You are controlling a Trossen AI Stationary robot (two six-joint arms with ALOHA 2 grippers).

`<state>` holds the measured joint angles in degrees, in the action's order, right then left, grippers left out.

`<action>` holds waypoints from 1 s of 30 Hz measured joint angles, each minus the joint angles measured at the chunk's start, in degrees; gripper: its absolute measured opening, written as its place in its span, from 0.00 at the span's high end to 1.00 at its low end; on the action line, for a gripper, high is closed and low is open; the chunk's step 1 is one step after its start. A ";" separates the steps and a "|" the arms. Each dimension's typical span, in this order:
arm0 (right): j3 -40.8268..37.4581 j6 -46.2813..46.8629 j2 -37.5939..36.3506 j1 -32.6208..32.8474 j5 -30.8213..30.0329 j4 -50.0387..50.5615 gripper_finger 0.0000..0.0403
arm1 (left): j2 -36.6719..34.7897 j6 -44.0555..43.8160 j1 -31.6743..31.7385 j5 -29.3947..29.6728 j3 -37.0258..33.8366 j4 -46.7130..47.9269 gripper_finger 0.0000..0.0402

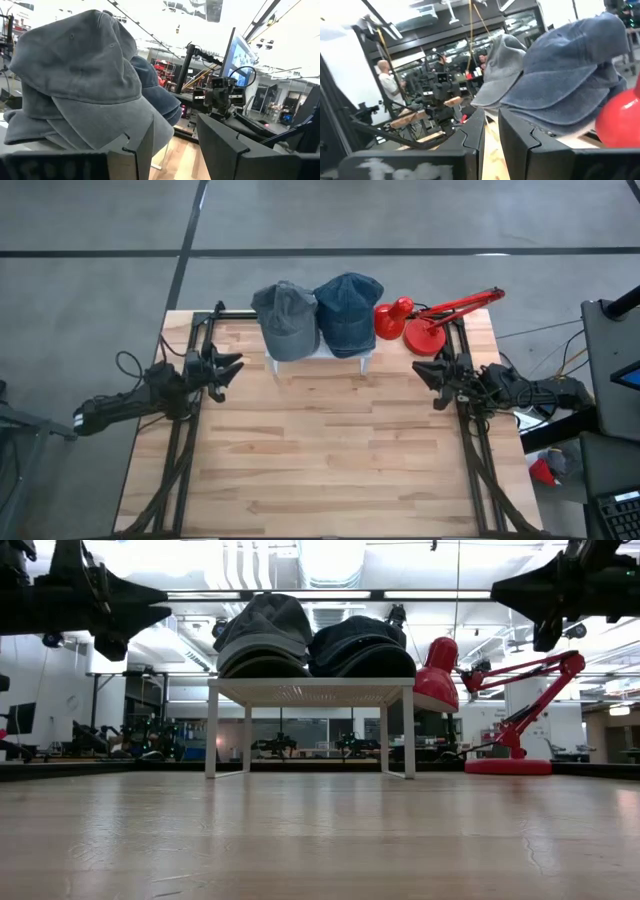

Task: Pick & Place hat
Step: Return to Home Position

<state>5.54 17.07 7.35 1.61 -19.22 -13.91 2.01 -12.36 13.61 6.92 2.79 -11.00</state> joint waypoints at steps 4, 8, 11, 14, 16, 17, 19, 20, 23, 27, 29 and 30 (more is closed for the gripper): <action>-0.65 -1.48 -2.82 0.02 1.32 0.01 0.87 | -1.98 0.75 0.02 -0.02 -0.26 1.97 0.62; -2.13 -2.12 -5.13 0.01 1.33 -0.06 0.87 | -1.67 0.52 0.02 -0.33 -0.26 2.94 0.62; -3.49 -1.65 -6.37 0.01 1.28 -0.02 0.87 | -1.65 0.57 0.00 -0.33 -0.33 3.18 0.62; -4.00 -1.54 -7.01 0.02 1.29 -0.01 0.87 | -1.65 0.61 0.02 -0.33 -0.33 3.08 0.62; -4.00 -2.56 -6.99 0.02 1.29 -0.07 0.87 | -1.65 0.73 0.02 -0.33 -0.33 3.07 0.62; -4.00 -3.18 -6.99 0.02 1.27 -0.05 0.87 | -1.65 0.76 0.02 -0.33 -0.40 2.93 0.62; -4.00 -4.41 -6.91 0.01 1.27 -0.02 0.87 | -1.65 0.76 0.02 -0.31 -0.73 2.69 0.62; -4.00 -4.96 -6.90 0.02 1.29 -0.02 0.87 | -1.65 0.74 0.02 -0.33 -1.04 2.43 0.62; -4.01 -5.86 -6.92 0.01 1.29 0.10 0.87 | -1.65 0.62 0.02 -0.33 -2.17 2.25 0.62; -4.07 -6.18 -6.90 0.02 1.31 0.66 0.87 | -1.64 0.60 0.02 -0.27 -2.23 1.44 0.62; -4.07 -6.21 -6.92 0.02 1.33 1.58 0.87 | -1.79 1.10 0.02 -0.26 -2.13 1.51 0.62; -4.07 -6.14 -6.89 0.00 1.33 2.02 0.87 | -1.80 1.39 0.02 -0.27 -2.09 1.51 0.62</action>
<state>1.48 10.93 0.46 1.61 -17.89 -11.89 0.21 -10.97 13.63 6.65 0.70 -9.50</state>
